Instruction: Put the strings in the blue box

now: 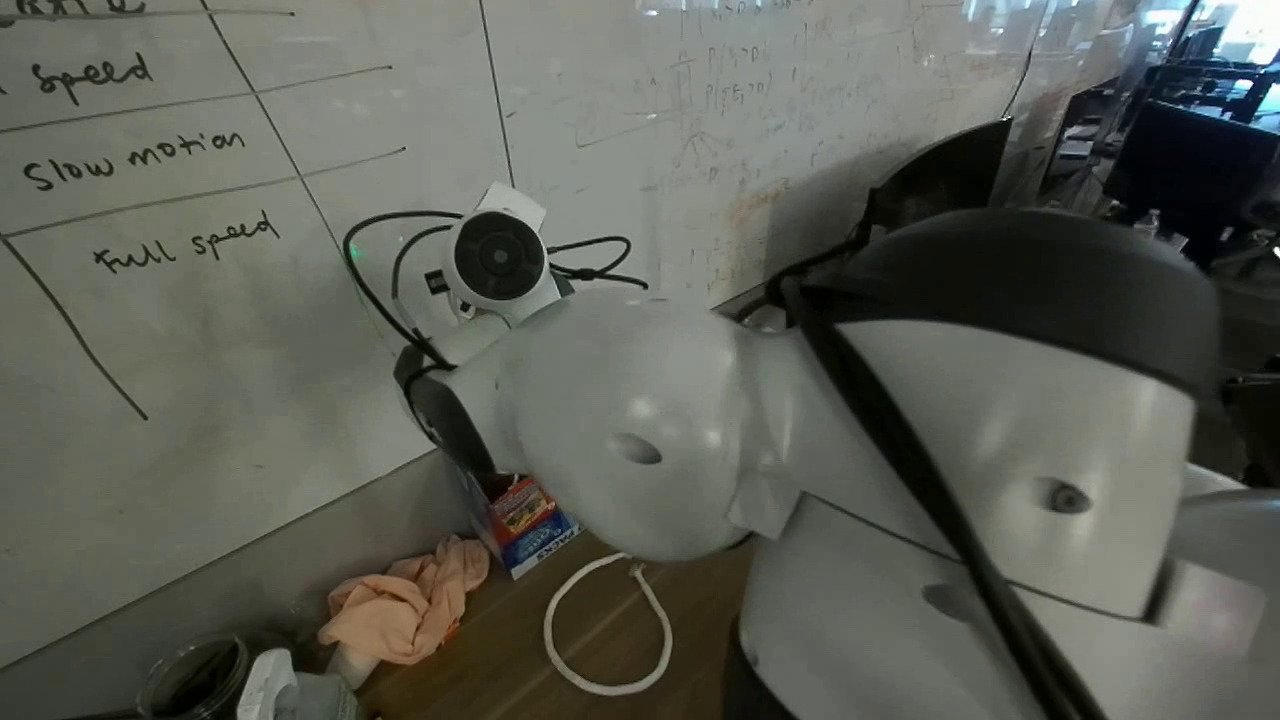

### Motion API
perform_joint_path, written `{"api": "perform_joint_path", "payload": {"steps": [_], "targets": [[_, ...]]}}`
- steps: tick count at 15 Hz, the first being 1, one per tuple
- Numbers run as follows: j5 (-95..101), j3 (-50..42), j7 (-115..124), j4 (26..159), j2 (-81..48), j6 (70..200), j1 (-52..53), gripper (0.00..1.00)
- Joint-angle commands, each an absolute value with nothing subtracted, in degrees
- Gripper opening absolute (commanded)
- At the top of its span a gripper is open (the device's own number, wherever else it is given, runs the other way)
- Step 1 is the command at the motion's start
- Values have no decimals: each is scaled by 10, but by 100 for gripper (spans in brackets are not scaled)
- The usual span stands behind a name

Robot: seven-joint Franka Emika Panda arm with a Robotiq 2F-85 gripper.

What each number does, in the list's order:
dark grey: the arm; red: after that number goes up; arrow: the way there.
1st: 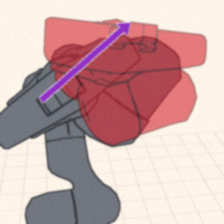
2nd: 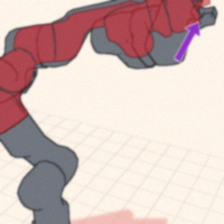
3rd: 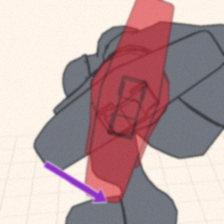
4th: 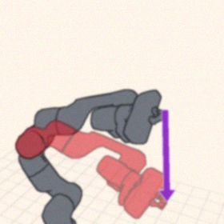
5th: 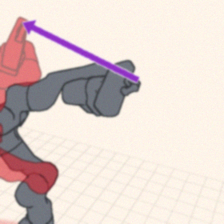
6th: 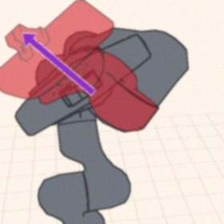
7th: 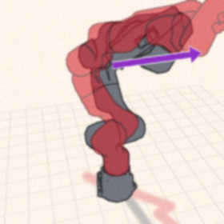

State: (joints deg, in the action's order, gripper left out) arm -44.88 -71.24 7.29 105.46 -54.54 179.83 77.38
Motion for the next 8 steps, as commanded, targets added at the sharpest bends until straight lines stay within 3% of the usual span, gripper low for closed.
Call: {"api": "perform_joint_path", "payload": {"steps": [1,8], "targets": [[-451,-694,100,1017,-602,1790,728,4],[-445,-643,108,973,-653,1762,659,4]]}}
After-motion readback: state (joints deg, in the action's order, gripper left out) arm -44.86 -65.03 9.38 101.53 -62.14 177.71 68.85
